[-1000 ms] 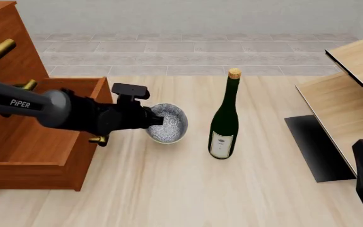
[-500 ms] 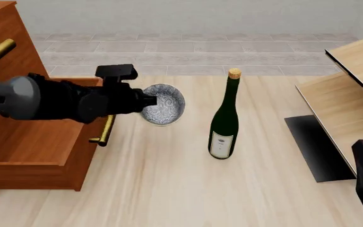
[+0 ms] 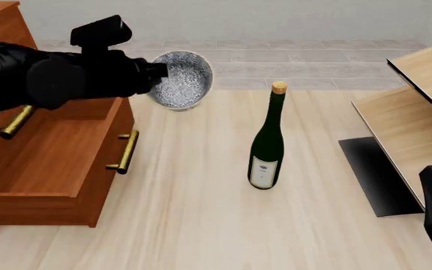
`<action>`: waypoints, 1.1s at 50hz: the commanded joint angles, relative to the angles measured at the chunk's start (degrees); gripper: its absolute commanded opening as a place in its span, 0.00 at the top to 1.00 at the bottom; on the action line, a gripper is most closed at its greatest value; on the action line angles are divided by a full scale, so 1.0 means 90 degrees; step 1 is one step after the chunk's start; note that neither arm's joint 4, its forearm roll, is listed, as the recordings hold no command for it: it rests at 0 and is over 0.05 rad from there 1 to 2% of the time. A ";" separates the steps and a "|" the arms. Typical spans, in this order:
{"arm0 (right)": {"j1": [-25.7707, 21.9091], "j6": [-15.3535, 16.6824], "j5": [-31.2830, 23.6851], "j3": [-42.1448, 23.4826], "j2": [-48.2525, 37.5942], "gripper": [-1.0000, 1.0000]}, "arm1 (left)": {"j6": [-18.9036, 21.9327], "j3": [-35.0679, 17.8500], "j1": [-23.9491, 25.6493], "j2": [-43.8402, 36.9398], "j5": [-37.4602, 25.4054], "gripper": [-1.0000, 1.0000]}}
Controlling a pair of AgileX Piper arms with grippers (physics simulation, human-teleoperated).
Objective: Put the bowl on top of the cabinet.
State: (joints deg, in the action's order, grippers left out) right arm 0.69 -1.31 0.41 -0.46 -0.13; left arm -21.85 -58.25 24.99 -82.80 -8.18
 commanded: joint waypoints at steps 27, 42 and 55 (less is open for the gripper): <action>-0.0012 -0.0010 0.0043 0.0010 0.0009 0.00 | -0.0779 -0.2276 -0.2125 0.1995 -0.3845 1.00; -0.0007 -0.0031 0.0041 0.0004 0.0009 0.00 | -0.0847 -0.3293 -0.3251 0.1765 -0.4878 1.00; -0.0032 -0.0014 0.0033 0.0001 0.0007 0.00 | -0.1106 -0.4452 -0.4365 0.1450 -0.5807 1.00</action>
State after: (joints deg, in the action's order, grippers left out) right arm 0.53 -1.50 0.71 -0.47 -0.06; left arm -31.40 -89.90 -6.67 -67.72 -53.89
